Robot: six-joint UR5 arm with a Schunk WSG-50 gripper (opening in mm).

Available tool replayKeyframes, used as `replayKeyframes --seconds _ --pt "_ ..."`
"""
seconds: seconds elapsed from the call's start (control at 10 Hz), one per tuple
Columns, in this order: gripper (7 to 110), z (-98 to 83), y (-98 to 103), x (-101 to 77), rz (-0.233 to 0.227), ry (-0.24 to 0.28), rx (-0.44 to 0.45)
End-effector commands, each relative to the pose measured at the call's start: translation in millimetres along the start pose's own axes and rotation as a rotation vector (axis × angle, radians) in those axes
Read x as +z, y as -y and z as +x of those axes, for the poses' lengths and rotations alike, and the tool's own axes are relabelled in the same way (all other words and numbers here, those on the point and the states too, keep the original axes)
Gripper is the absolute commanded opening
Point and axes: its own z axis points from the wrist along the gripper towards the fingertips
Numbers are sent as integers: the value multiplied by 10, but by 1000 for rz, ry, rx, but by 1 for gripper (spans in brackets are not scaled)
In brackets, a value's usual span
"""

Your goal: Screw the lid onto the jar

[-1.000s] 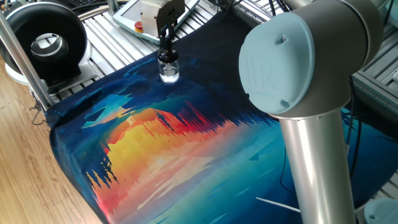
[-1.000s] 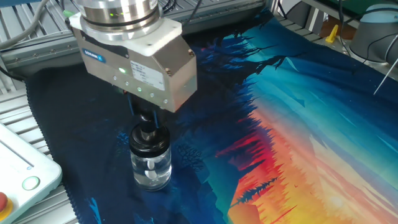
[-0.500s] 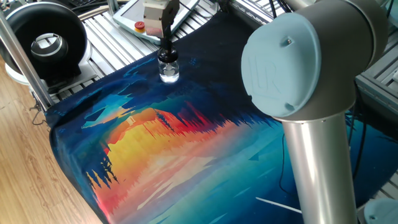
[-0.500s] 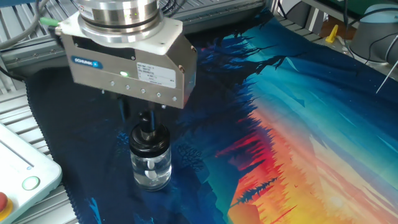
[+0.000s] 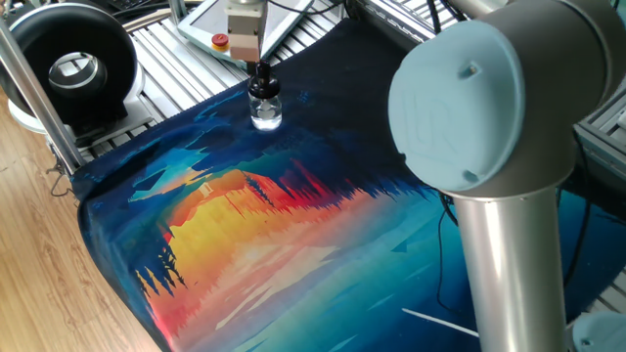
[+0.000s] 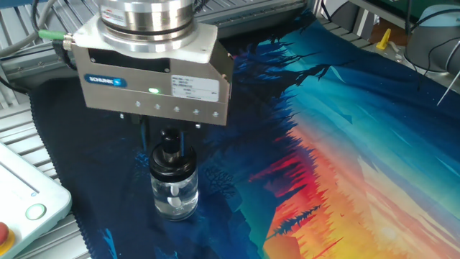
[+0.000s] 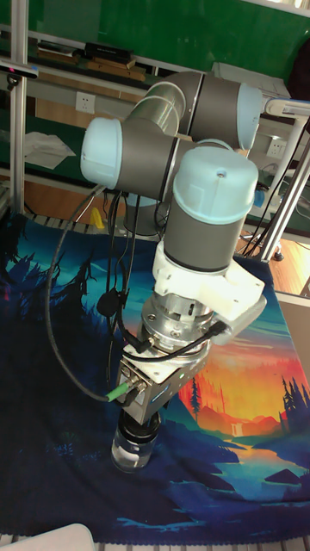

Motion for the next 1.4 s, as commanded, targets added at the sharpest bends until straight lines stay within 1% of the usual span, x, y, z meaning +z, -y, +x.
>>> replayKeyframes --seconds 0.0,0.3,0.4,0.5,0.8,0.9,1.1,1.2,1.3 --pt "44 38 31 16 7 21 -76" --pt "44 33 44 14 5 27 -112" --pt "44 62 63 23 0 23 -134" --pt "22 83 60 38 -14 22 -158" --pt "22 152 33 51 -29 1 -209" --pt "22 178 7 60 -40 -2 -212" --pt "22 259 -52 54 -66 -30 -225" --pt "44 269 -77 43 -76 -36 -231" --pt "44 264 -113 29 -90 -43 -235"
